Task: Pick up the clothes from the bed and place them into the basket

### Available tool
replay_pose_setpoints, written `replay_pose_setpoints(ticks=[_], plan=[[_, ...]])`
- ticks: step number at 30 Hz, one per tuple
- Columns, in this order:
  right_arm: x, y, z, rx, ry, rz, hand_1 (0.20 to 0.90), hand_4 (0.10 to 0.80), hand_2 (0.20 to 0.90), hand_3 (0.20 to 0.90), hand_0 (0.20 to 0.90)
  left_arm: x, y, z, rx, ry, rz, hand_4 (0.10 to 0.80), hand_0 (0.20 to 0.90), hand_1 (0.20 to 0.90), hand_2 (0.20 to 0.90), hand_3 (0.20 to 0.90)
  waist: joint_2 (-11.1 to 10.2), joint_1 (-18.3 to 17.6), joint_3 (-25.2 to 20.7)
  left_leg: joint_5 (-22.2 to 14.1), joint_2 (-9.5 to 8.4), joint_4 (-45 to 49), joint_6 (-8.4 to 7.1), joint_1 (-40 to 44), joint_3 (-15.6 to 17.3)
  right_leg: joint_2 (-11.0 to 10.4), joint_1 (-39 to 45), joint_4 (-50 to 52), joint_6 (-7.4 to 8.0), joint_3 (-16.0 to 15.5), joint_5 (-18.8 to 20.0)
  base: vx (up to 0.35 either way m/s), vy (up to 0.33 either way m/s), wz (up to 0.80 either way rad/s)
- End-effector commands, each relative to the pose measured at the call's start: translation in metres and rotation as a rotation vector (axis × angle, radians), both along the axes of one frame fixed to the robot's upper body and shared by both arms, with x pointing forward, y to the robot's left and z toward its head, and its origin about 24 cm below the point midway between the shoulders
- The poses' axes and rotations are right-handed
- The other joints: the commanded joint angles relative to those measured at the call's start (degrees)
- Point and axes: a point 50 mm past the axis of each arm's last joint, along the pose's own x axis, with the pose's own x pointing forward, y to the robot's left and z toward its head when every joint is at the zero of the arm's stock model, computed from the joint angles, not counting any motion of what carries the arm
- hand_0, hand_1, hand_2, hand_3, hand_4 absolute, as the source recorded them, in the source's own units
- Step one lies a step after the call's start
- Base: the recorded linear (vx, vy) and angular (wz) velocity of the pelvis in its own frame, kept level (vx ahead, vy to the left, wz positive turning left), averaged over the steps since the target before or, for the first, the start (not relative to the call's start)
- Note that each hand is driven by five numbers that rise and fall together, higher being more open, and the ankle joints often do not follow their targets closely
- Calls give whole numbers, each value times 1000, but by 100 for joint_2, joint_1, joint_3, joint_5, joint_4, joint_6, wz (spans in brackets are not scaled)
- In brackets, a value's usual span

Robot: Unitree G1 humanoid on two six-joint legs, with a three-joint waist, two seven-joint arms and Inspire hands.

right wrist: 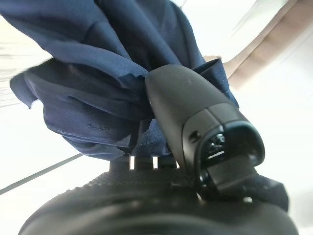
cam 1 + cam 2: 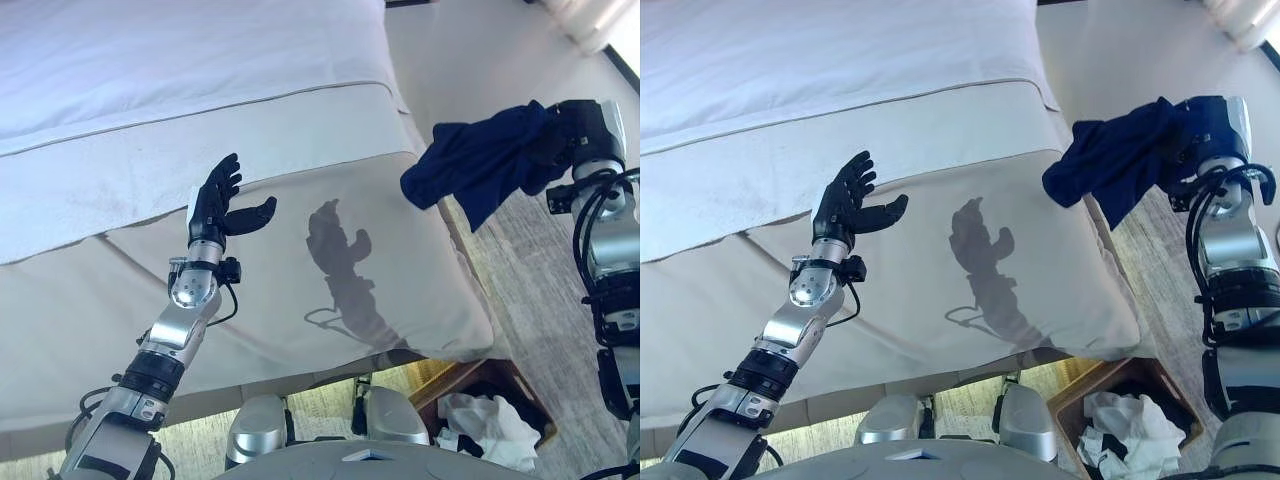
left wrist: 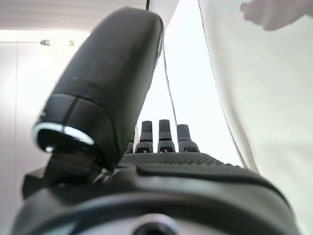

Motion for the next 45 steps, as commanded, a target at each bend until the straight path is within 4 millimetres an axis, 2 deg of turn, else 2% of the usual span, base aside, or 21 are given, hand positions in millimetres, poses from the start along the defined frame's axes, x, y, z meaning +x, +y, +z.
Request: replay_pose_setpoints(ticks=[1,2,3,4,5,6,8,9,10,12,14,15,16,18,24,39,45], plan=[[-22,-22,35,-151,-122,-49,300,100,300,200,300,-16,7,-9,36,-71,6,800,900,900,900,900,3,-113,-1437,-449,-39,121,168,-182,-81,-11,-8,413,432,322,-460,53,53,-28],[-23,-23,34,-145,-123,-45,300,100,300,200,300,-17,8,-9,37,-70,15,800,900,900,900,900,-14,-96,-1429,-532,-102,252,197,-208,-195,-4,-10,417,423,437,-457,72,72,-35],[-24,-24,35,-137,-121,-37,300,100,300,200,300,-21,14,-10,38,-73,45,800,900,900,900,900,-37,-30,-1383,-733,-334,542,295,-258,-761,39,-5,468,406,786,-463,58,53,-41],[-22,-23,36,-141,-119,-25,300,100,300,200,300,-23,19,-9,40,-76,73,800,900,900,900,900,-45,47,-1369,-812,-508,688,372,-317,-1191,81,-44,515,404,1049,-443,43,50,-50],[-21,-22,36,-142,-118,-20,300,100,300,200,300,-24,22,-8,42,-77,88,800,900,900,900,900,-30,58,-1376,-760,-537,671,383,-361,-1238,126,-83,531,406,1141,-417,10,41,-58],[-22,-24,36,-148,-112,-40,300,100,300,200,300,-24,24,-7,45,-72,79,800,900,900,900,900,-24,45,-1375,-768,-539,684,398,-356,-1145,132,-104,506,423,1177,-376,8,27,-49],[-28,-29,31,-150,-104,-67,300,100,300,200,300,-23,26,-7,60,-65,71,800,900,900,900,900,-47,0,-1361,-738,-558,629,401,-333,-1084,75,-219,379,547,1136,-56,2,-8,-68],[-29,-29,29,-135,-105,-68,300,100,300,200,300,-24,28,-8,70,-65,77,800,900,900,900,900,-58,-13,-1337,-706,-535,556,382,-291,-1008,34,-329,444,625,999,100,-59,-36,-104],[-28,-27,28,-116,-103,-48,300,100,300,200,300,-25,32,-8,81,-67,103,800,900,900,900,900,-55,33,-1309,-649,-482,471,359,-256,-819,-42,-421,643,664,621,217,-91,-24,-100],[-23,-24,27,-95,-102,-25,300,100,300,200,300,-26,40,0,86,-91,141,800,900,900,900,900,17,127,-1270,-519,-354,351,352,-259,-579,-35,-467,1057,629,249,72,-169,-3,-80],[-21,-22,25,-87,-95,-12,300,100,300,200,300,-25,44,6,82,-110,161,800,900,900,900,900,76,205,-1288,-434,-296,339,372,-351,-464,14,-391,1330,535,36,-237,-135,-7,-92],[-20,-21,23,-84,-91,-6,300,100,300,200,300,-25,45,8,81,-114,170,800,900,900,900,900,80,243,-1305,-413,-285,357,365,-390,-417,21,-323,1297,489,-61,-359,-114,-85,-101],[-17,-16,11,-81,-80,19,300,100,300,200,300,-27,50,8,71,-119,210,800,900,900,900,900,40,346,-1396,-367,-229,384,278,-495,-225,-19,-62,826,422,-383,-473,-77,-118,-82],[-17,-18,3,-73,-55,-1,300,100,300,200,300,-24,49,5,51,-103,210,800,900,900,900,900,21,312,-1436,-342,-185,292,192,-466,-204,77,59,459,373,-277,-504,-14,-113,-68],[-27,-33,-16,-33,5,-89,300,100,300,200,300,-22,33,-1,29,-88,185,800,900,900,900,900,-2,189,-1527,-314,-145,61,151,-320,-134,163,216,160,286,-195,-533,-1,-55,-33],[-60,-51,-70,28,147,-212,300,100,300,200,300,-27,37,-6,52,-70,168,800,900,900,900,900,93,-69,-1604,-341,-112,-81,137,-84,-12,282,260,106,278,24,-528,3,-39,-12],[-59,-52,-88,93,205,-243,300,100,300,200,300,-20,29,-3,77,-64,112,800,900,900,900,900,143,-134,-1475,-337,-54,2,103,-151,48,332,162,177,241,65,-543,-70,-89,-7]])
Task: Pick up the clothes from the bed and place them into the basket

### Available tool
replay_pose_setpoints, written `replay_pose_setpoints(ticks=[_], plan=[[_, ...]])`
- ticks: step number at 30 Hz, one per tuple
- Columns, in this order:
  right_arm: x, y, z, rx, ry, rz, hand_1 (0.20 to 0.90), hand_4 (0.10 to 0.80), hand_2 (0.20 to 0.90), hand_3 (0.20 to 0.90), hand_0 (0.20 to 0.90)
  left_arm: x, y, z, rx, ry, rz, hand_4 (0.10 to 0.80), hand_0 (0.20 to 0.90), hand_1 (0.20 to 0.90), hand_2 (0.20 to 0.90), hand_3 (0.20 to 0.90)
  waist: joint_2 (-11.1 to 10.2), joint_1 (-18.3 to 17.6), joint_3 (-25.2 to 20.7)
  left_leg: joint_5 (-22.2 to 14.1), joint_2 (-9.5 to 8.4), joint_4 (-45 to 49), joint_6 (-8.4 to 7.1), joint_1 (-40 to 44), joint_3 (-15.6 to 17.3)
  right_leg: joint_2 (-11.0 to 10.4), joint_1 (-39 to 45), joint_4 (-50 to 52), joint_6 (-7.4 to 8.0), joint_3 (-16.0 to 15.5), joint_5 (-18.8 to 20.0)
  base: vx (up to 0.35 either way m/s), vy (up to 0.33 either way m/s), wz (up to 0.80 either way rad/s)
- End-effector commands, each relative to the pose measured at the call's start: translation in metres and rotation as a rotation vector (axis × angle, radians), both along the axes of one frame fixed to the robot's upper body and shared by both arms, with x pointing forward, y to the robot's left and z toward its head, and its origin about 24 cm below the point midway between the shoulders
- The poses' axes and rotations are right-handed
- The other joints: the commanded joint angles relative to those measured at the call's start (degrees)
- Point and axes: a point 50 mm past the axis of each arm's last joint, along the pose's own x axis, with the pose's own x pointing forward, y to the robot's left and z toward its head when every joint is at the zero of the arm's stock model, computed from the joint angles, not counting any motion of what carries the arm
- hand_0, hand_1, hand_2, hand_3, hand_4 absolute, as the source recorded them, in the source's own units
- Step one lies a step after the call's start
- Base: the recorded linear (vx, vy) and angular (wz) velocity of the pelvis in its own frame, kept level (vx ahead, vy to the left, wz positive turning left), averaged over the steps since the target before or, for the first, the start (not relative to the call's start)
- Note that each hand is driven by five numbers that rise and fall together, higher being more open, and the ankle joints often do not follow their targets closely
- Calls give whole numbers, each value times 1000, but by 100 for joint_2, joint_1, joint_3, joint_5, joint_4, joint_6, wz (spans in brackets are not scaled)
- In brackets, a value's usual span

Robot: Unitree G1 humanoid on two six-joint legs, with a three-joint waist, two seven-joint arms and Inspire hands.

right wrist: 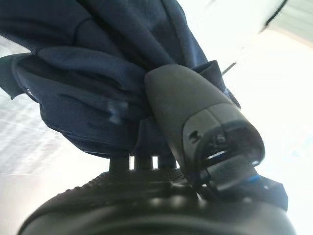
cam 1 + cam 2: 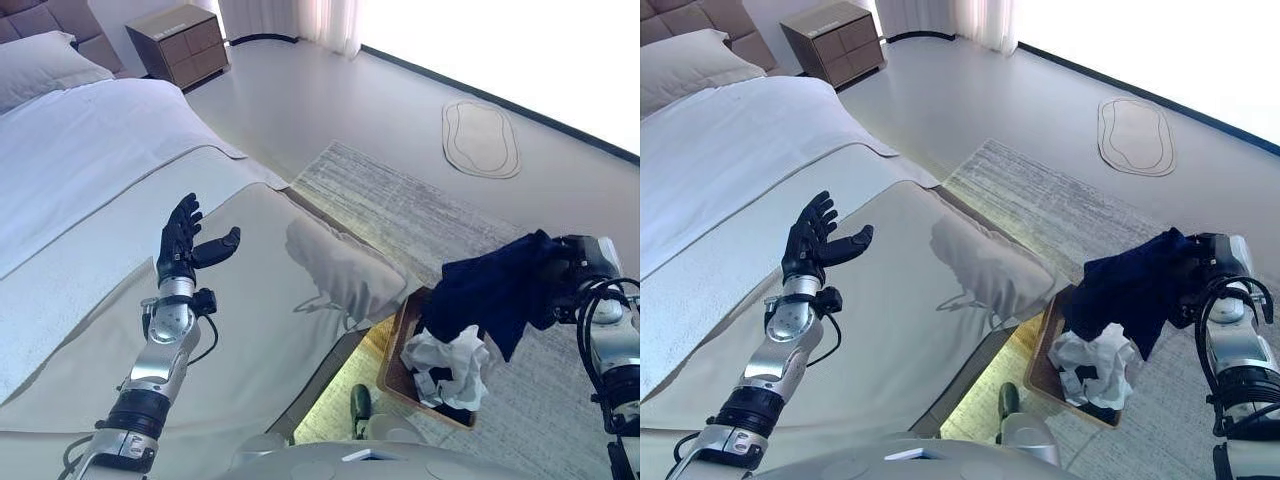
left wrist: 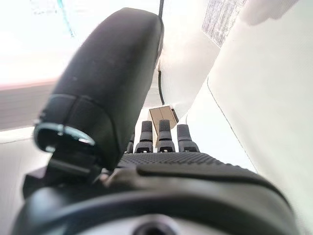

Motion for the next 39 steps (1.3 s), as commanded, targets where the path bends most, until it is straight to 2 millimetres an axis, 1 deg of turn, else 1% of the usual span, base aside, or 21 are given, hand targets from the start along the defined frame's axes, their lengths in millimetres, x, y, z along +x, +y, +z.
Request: replay_pose_setpoints(ticks=[1,4,9,12,13,15,22,25,26,30,31,32,33,39], plan=[[20,-12,42,-41,-183,-55,300,100,300,200,300,16,-9,35,97,-166,-93,800,900,900,900,900,-68,-25,-467,-305,-3,356,13,-455,-231,-61,225,522,300,-177,-776,-53,-84,-1],[20,-11,36,-27,-167,-58,300,100,300,200,300,16,-12,34,94,-158,-115,800,900,900,900,900,-13,-61,-433,-286,11,371,-12,-468,-221,-54,228,493,287,-178,-762,-30,-60,0],[20,-6,25,-11,-127,-48,300,100,300,200,300,17,-21,30,90,-145,-153,800,900,900,900,900,95,-177,-367,-260,41,370,-72,-463,-102,-42,220,403,275,-172,-712,-11,-43,-1],[16,-8,19,8,-103,-57,300,100,300,200,300,16,-23,29,82,-141,-165,800,900,900,900,900,142,-226,-346,-271,54,386,-96,-470,-40,-43,195,386,277,-159,-702,-13,-34,-8],[14,-8,13,23,-83,-65,300,100,300,200,300,17,-26,30,67,-142,-175,800,900,900,900,900,184,-263,-324,-267,61,394,-107,-490,7,-52,158,385,279,-144,-693,-28,-18,-5],[13,-9,10,27,-72,-66,300,100,300,200,300,18,-28,30,68,-144,-183,800,900,900,900,900,206,-275,-308,-268,65,407,-111,-508,30,-58,133,392,280,-140,-688,-18,-9,-2],[9,-18,4,37,-13,-101,300,100,300,200,300,23,-36,29,46,-136,-198,800,900,900,900,900,423,-340,-203,-245,68,422,-159,-578,120,-84,26,429,279,-130,-701,-27,9,-7],[4,-22,-2,44,8,-123,300,100,300,200,300,22,-37,26,42,-128,-202,800,900,900,900,900,488,-348,-208,-242,65,406,-173,-562,148,-87,39,415,275,-139,-712,10,6,-4],[-1,-25,-6,47,22,-140,300,100,300,200,300,21,-37,25,39,-123,-207,800,900,900,900,900,522,-340,-218,-240,66,396,-183,-544,159,-95,61,399,274,-152,-718,32,3,-1],[-8,-32,-9,65,31,-177,300,100,300,200,300,21,-36,24,37,-121,-214,800,900,900,900,900,576,-335,-220,-238,72,406,-205,-548,165,-109,67,390,276,-167,-723,9,0,0],[-7,-32,-9,71,22,-175,380,193,380,293,380,21,-36,24,37,-120,-217,800,900,900,900,900,591,-333,-215,-238,72,408,-208,-550,161,-113,65,391,274,-169,-725,0,0,0],[-6,-32,-7,79,8,-170,740,613,740,713,740,21,-35,24,37,-120,-218,800,900,900,900,900,602,-335,-206,-236,71,407,-209,-552,155,-115,62,393,272,-171,-727,0,0,0],[-5,-31,-6,81,0,-166,900,800,900,900,900,21,-35,24,36,-121,-218,800,900,900,900,900,609,-335,-202,-235,70,405,-211,-554,151,-116,60,396,271,-172,-729,0,0,0],[-2,-23,-7,92,-36,-98,900,800,900,900,900,20,-34,22,32,-113,-212,800,900,900,900,900,612,-339,-207,-232,58,384,-214,-558,141,-125,52,400,276,-172,-739,0,0,0]])
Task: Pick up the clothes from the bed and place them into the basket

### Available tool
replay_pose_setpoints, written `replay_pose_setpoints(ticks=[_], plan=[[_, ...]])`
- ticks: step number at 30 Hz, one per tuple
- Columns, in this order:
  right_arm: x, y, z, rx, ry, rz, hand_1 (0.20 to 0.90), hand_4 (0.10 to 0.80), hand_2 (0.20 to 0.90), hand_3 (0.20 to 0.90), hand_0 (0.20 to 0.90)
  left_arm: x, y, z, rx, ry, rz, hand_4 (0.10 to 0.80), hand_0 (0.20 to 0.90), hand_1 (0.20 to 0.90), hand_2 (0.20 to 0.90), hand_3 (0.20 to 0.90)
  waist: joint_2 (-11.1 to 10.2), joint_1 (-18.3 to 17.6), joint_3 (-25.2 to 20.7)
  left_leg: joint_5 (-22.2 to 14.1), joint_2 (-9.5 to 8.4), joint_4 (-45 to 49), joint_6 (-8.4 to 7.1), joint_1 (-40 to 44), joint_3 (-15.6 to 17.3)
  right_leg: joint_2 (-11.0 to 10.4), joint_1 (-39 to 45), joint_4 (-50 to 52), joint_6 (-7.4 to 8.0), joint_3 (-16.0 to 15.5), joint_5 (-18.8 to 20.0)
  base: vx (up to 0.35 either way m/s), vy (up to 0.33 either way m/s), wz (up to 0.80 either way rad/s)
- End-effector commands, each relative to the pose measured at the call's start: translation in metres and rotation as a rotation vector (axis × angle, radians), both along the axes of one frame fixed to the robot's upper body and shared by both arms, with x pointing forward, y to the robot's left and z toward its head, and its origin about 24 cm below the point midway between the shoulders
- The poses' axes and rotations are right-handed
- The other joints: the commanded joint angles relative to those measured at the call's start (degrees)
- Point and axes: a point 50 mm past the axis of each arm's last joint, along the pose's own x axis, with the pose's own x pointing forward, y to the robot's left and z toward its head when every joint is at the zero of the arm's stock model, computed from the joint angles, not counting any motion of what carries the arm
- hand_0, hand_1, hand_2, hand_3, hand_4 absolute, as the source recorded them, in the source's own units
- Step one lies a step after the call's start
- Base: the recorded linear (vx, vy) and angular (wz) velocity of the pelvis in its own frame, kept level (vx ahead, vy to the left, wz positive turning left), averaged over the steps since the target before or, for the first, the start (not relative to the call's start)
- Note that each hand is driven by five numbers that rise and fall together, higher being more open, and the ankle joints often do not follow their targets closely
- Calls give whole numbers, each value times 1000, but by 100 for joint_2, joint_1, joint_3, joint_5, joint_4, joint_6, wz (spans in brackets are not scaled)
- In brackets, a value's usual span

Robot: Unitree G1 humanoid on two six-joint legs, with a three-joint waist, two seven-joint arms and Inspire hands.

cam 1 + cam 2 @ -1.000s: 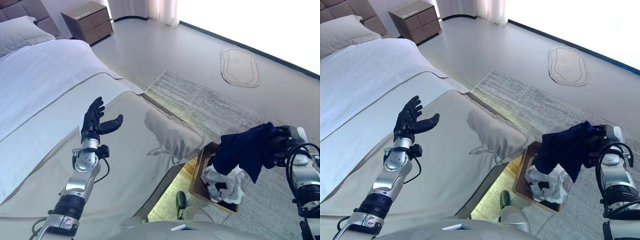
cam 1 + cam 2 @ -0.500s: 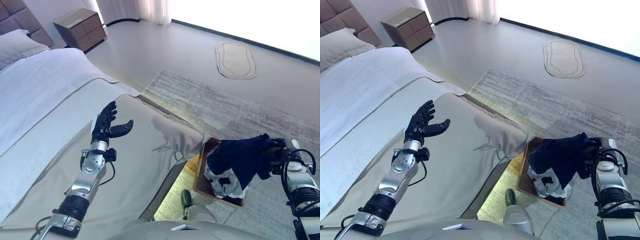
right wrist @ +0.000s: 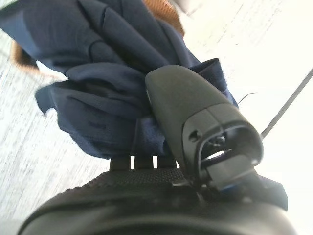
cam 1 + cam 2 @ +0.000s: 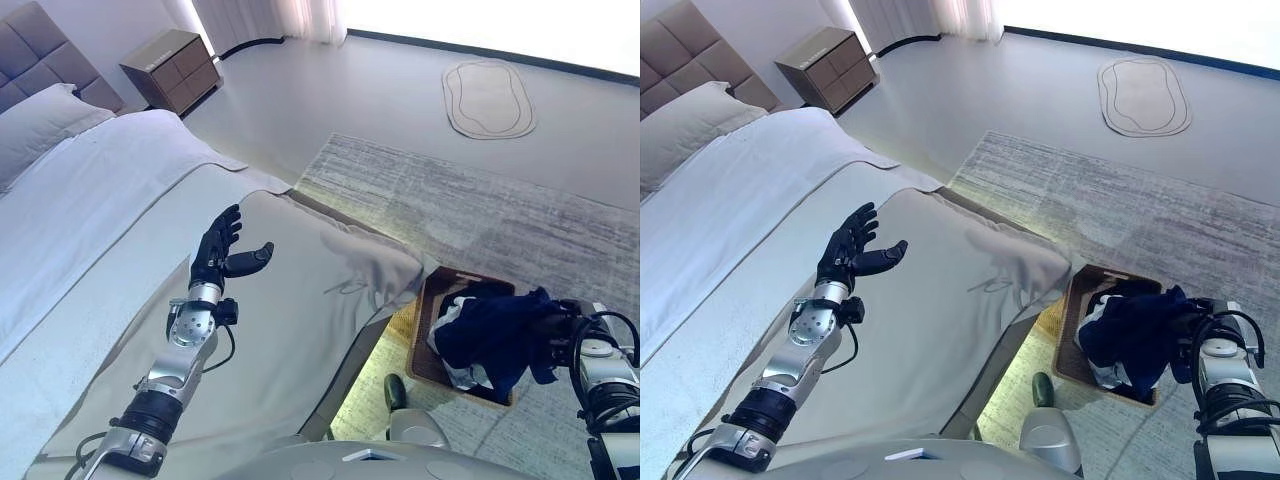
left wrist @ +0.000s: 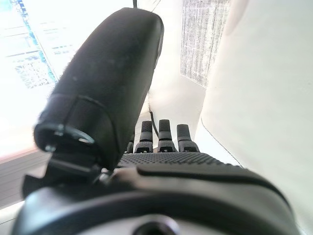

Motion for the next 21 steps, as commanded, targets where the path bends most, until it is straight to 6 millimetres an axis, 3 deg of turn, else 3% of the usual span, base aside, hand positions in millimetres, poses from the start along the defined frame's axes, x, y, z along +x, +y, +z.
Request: replay_pose_setpoints(ticks=[1,12,21], plan=[[36,-10,55,-111,-220,71,900,800,900,900,900,20,2,37,19,-192,-16,800,900,900,900,900,-367,-43,-194,-243,41,383,-210,-370,-115,-102,317,437,212,-320,-728,0,0,0],[40,0,54,-81,-258,121,900,800,900,900,900,15,6,30,16,-176,-4,800,900,900,900,900,-485,13,-199,-238,54,358,-206,-351,-154,-92,364,401,198,-343,-721,7,-1,0],[43,23,39,-37,-276,173,900,800,900,900,900,8,13,24,28,-155,23,800,900,900,900,900,-663,128,-247,-232,63,296,-163,-265,-239,-93,477,362,186,-397,-704,17,-10,0]])
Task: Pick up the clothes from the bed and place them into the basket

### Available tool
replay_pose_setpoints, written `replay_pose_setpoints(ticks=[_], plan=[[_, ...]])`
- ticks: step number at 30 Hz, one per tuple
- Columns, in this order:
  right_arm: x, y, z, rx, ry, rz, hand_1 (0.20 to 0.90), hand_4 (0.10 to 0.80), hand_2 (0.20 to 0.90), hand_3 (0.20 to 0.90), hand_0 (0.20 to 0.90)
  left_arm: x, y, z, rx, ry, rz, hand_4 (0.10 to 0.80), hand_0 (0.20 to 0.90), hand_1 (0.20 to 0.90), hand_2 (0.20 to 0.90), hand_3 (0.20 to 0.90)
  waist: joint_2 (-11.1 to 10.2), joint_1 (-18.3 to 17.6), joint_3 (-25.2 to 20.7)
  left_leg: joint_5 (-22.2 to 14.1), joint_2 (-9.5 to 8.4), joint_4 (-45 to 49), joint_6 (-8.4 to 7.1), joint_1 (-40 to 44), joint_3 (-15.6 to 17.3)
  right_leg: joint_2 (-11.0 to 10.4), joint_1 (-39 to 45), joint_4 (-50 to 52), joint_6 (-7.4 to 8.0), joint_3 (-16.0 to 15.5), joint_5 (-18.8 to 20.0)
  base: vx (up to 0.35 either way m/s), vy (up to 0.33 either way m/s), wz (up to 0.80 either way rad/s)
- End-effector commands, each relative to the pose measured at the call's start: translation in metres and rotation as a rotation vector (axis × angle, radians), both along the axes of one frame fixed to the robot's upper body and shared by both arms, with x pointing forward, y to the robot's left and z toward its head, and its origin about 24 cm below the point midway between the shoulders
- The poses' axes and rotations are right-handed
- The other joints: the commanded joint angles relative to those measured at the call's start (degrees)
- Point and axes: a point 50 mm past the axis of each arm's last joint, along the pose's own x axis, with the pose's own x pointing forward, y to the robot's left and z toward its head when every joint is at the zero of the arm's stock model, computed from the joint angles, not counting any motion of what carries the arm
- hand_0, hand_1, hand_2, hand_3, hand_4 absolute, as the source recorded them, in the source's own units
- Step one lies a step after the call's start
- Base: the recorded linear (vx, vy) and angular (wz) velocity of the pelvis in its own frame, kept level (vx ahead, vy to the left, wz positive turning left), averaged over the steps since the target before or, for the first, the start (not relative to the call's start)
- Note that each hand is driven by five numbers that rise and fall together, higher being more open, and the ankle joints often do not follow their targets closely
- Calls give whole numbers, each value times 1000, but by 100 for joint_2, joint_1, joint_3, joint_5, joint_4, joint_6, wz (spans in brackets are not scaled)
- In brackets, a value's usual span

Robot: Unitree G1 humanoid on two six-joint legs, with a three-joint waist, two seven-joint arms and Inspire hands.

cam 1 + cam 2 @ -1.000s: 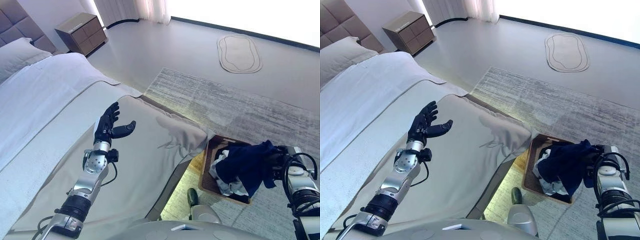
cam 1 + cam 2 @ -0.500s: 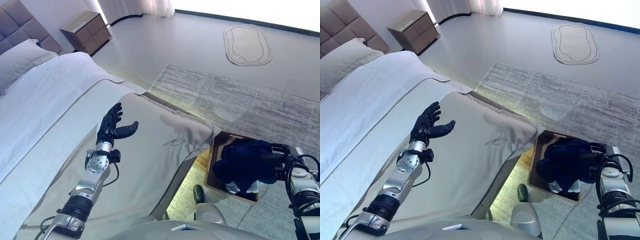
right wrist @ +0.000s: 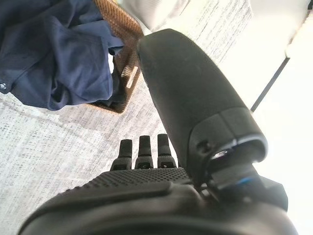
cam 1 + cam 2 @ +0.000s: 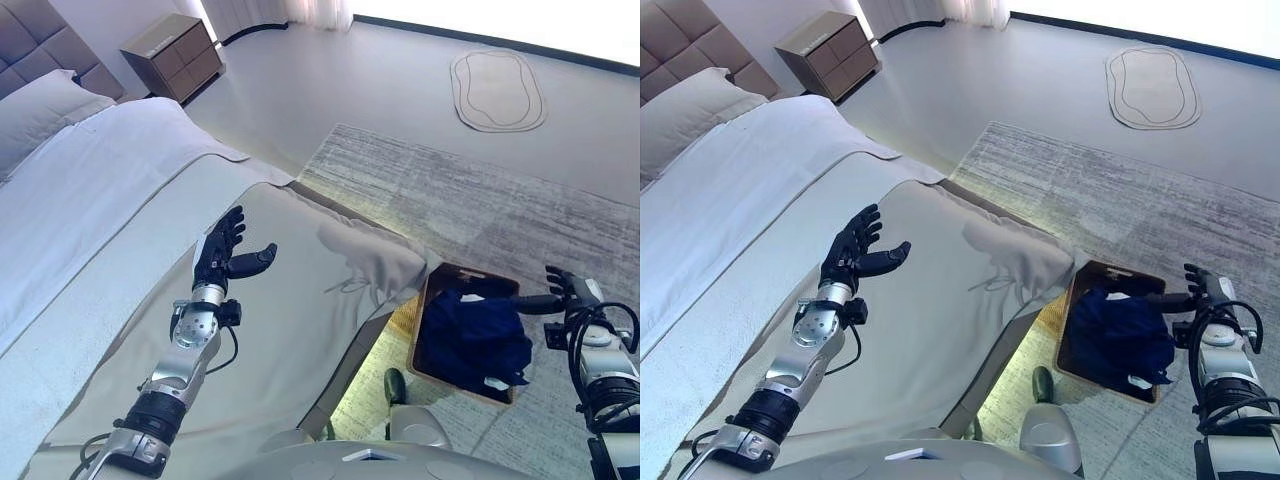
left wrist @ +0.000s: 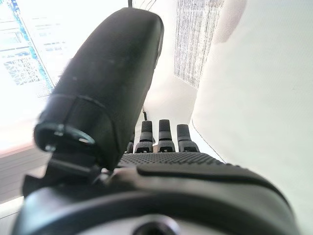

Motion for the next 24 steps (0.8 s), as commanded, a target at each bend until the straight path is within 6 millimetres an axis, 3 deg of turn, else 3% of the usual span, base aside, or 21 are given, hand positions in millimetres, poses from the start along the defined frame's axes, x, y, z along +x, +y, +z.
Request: replay_pose_setpoints(ticks=[1,8,9,15,19,24], plan=[[28,17,24,-19,-191,88,900,800,900,900,900,9,16,25,41,-157,31,800,900,900,900,900,-515,67,-431,-231,51,290,-159,-314,-237,-107,422,338,210,-371,-726,18,1,4],[39,68,13,110,-328,187,900,800,900,900,900,-4,19,-1,36,-70,77,800,900,900,900,900,-592,134,-495,-198,34,233,-133,-274,-390,-80,517,353,177,-405,-781,22,31,8],[41,83,9,127,-351,221,900,800,900,900,900,-10,19,-12,37,-40,86,800,900,900,900,900,-605,157,-504,-181,30,211,-119,-265,-447,-72,542,365,167,-415,-802,27,33,10],[34,133,-10,217,-372,380,900,800,900,900,900,-34,20,-41,25,39,112,800,900,900,900,900,-649,263,-586,-120,19,120,-105,-231,-572,-77,645,348,165,-526,-835,39,45,12],[28,155,-20,236,-346,478,900,800,900,900,900,-40,19,-47,-7,42,92,800,900,900,900,900,-682,373,-628,-104,2,99,-110,-260,-658,-111,688,352,174,-664,-863,31,53,19],[23,167,-29,239,-292,580,900,800,900,900,900,-50,23,-63,2,126,85,800,900,900,900,900,-707,531,-679,-65,-23,37,-123,-286,-842,-137,756,386,184,-833,-939,25,35,27]])
